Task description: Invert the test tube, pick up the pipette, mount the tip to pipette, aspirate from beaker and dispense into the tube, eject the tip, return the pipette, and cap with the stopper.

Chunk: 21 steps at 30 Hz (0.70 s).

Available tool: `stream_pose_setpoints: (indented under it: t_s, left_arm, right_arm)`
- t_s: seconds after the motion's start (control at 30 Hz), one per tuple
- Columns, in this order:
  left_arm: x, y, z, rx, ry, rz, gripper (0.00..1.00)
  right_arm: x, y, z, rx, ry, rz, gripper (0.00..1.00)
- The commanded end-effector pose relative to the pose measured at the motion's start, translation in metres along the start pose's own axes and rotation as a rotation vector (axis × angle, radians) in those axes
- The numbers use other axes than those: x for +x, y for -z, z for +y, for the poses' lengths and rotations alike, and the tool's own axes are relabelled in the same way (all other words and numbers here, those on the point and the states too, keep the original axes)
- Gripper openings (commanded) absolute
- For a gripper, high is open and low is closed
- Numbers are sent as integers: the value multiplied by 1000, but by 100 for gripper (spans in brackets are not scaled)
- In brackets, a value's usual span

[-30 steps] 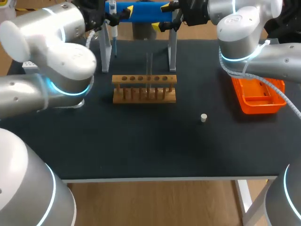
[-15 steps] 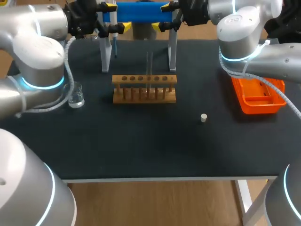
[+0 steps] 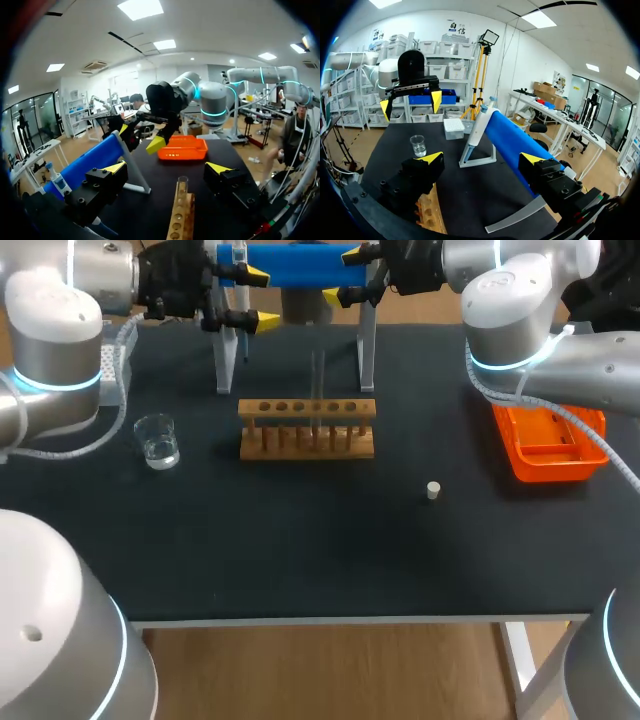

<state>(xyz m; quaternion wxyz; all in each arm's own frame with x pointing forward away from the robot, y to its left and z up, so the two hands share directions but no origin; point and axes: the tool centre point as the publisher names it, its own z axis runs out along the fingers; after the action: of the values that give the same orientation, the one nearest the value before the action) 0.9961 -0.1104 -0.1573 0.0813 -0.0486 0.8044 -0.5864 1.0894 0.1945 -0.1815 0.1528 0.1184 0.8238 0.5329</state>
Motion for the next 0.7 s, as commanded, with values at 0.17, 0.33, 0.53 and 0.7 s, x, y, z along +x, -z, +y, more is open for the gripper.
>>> stream_pose_setpoints:
  t_s: [0.17, 0.33, 0.53, 0.7]
  left_arm:
    - [3, -13, 8, -21, 4, -36, 100]
    - [8, -18, 12, -45, 6, -85, 100]
    - [11, -21, 14, -77, 8, -110, 100]
    - [11, -21, 14, -77, 8, -110, 100]
  right_arm:
    - [-1, 1, 0, 3, 0, 3, 100]
    - [-1, 1, 0, 3, 0, 3, 100]
    - [-1, 1, 0, 3, 0, 3, 100]
    - [-1, 1, 0, 3, 0, 3, 100]
